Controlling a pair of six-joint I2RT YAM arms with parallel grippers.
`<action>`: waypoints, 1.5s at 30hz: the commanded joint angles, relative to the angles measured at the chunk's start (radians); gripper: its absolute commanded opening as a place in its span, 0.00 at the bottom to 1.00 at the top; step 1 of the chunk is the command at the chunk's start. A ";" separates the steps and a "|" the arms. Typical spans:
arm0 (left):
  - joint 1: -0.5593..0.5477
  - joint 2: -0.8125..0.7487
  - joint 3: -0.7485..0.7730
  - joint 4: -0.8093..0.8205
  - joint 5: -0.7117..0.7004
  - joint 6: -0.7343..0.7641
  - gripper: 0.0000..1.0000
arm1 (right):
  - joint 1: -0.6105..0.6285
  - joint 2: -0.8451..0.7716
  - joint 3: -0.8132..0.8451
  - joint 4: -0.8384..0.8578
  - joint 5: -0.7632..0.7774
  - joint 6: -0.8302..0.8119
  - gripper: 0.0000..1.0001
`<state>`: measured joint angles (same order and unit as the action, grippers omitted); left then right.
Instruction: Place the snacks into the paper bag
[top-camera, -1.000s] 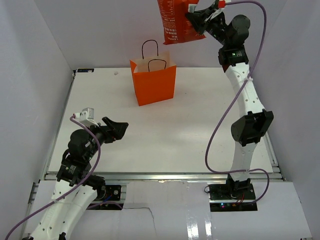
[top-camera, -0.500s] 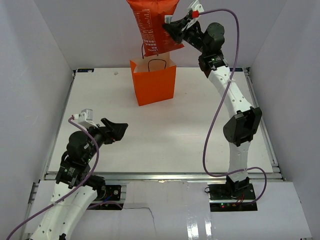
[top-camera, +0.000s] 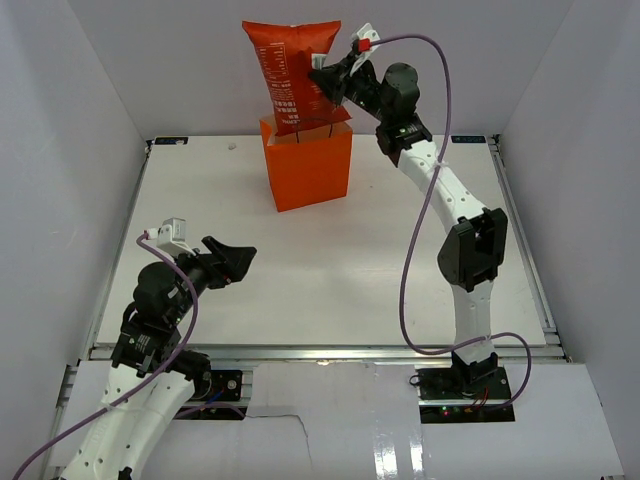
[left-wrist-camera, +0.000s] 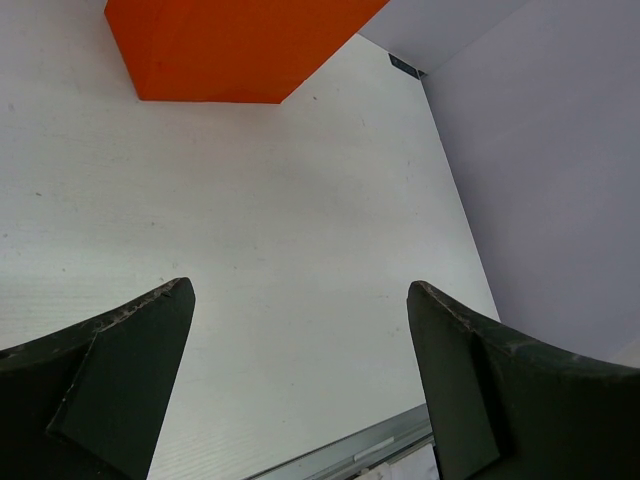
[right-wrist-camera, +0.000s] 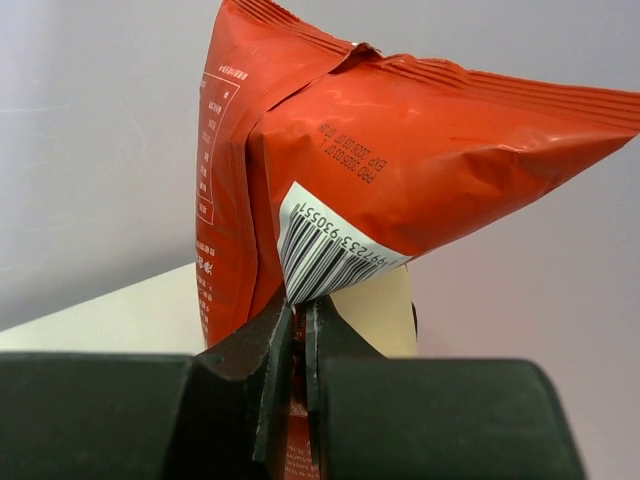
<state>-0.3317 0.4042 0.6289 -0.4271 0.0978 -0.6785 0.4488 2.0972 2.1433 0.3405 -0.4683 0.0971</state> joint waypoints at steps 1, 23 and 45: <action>-0.003 -0.001 -0.001 -0.006 0.014 -0.004 0.98 | 0.043 -0.040 -0.002 0.091 0.150 -0.013 0.08; -0.003 -0.022 -0.003 -0.006 0.020 0.002 0.98 | 0.090 -0.166 -0.171 0.051 0.366 -0.043 0.79; -0.003 -0.068 0.064 -0.105 -0.007 0.069 0.98 | -0.406 -1.165 -1.106 -0.822 0.249 -0.321 0.90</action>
<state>-0.3317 0.3408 0.6579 -0.5045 0.0952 -0.6327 0.0422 1.0821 1.1114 -0.4213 -0.2947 -0.1459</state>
